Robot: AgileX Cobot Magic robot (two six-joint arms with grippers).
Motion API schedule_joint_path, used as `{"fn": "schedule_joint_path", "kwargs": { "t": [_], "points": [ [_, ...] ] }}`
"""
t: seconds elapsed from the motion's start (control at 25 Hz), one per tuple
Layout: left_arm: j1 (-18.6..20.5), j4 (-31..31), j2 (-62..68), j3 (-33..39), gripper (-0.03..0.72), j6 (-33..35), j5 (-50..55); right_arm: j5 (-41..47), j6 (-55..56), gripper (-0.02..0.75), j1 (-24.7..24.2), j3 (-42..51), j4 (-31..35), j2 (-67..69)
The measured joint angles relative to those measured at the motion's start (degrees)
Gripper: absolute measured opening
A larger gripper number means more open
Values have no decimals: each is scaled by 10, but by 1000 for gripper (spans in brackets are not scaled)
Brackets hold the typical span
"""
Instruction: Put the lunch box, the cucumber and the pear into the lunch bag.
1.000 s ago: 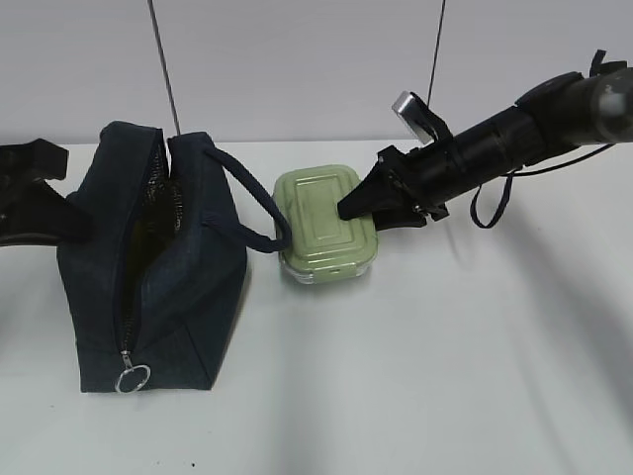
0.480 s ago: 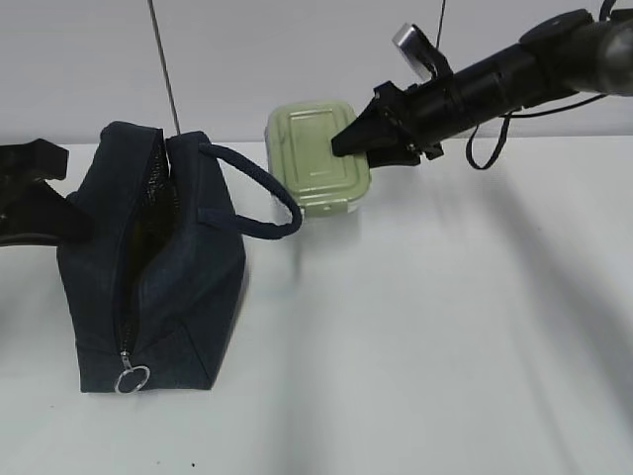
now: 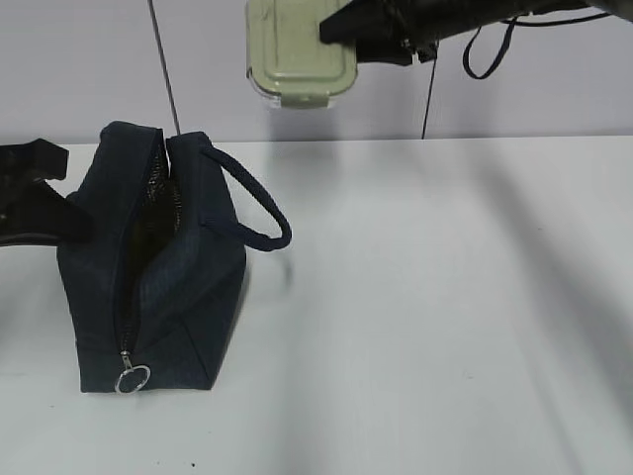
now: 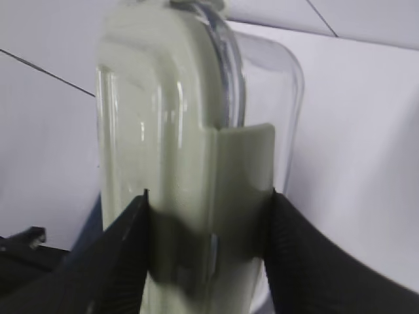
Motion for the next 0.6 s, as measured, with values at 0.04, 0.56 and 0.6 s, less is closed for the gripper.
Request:
{"fn": "schedule_joint_path", "kwargs": {
  "t": [0.04, 0.56, 0.6],
  "points": [
    [0, 0, 0, 0, -15, 0, 0, 3, 4, 383, 0, -12, 13, 0],
    [0, 0, 0, 0, -15, 0, -5, 4, 39, 383, 77, -43, 72, 0],
    [0, 0, 0, 0, -15, 0, -6, 4, 39, 383, 89, -43, 71, 0]
  ]
}}
